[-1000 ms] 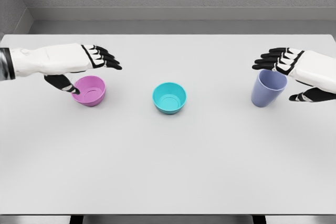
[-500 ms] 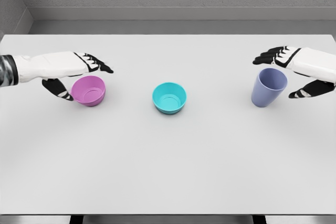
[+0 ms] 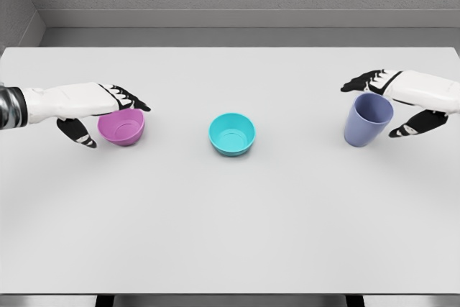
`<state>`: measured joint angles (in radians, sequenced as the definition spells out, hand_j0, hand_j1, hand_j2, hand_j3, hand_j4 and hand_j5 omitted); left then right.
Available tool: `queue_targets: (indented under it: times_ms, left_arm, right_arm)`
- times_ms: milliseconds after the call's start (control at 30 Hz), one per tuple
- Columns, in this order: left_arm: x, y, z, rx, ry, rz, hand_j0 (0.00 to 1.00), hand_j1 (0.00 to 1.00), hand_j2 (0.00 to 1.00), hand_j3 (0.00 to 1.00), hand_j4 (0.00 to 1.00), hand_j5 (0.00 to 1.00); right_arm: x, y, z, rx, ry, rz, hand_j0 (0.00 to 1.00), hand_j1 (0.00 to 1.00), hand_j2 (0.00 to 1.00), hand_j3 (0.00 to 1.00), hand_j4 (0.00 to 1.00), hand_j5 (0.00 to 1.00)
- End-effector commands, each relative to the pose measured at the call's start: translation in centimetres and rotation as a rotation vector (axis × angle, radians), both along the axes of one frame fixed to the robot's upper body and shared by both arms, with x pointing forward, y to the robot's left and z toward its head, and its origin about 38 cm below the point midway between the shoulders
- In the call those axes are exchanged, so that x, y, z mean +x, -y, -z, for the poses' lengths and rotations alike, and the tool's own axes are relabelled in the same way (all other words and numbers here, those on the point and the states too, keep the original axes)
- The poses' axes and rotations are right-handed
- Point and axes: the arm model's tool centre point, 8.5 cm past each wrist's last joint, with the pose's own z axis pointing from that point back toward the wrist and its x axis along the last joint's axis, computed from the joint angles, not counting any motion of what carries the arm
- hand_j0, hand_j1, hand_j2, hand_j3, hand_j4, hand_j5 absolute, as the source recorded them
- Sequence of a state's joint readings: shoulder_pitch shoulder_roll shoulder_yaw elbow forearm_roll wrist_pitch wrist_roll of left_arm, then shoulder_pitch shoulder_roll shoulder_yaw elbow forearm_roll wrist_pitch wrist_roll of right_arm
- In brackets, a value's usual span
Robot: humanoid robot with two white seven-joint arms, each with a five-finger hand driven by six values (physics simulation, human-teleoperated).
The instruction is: Stacking bowl and cup with both arms
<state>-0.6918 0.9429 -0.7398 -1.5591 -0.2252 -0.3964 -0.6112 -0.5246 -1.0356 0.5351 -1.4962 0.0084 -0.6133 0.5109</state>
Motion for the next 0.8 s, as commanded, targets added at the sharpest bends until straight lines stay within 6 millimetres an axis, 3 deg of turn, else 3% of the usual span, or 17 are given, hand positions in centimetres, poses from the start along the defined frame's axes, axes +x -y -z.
queue_targets:
  times_ms: [0,100,767]
  left_arm:
    - [0.2,-0.3,0.2,0.002,-0.004,-0.013,1.0,1.0,1.0,1.0,1.0,1.0]
    - [0.7,0.2,0.5,0.015,0.008,-0.009,1.0,1.0,1.0,1.0,1.0,1.0]
    - [2.2,1.0,3.3,0.067,-0.006,-0.035,1.0,1.0,1.0,1.0,1.0,1.0]
  right_arm:
    - [0.2,-0.1,0.3,0.017,-0.008,0.006,1.0,1.0,1.0,1.0,1.0,1.0]
    - [0.9,-0.5,1.5,0.025,-0.074,-0.005,1.0,1.0,1.0,1.0,1.0,1.0]
    - [2.0,-0.5,2.3,0.036,-0.157,0.011,1.0,1.0,1.0,1.0,1.0,1.0]
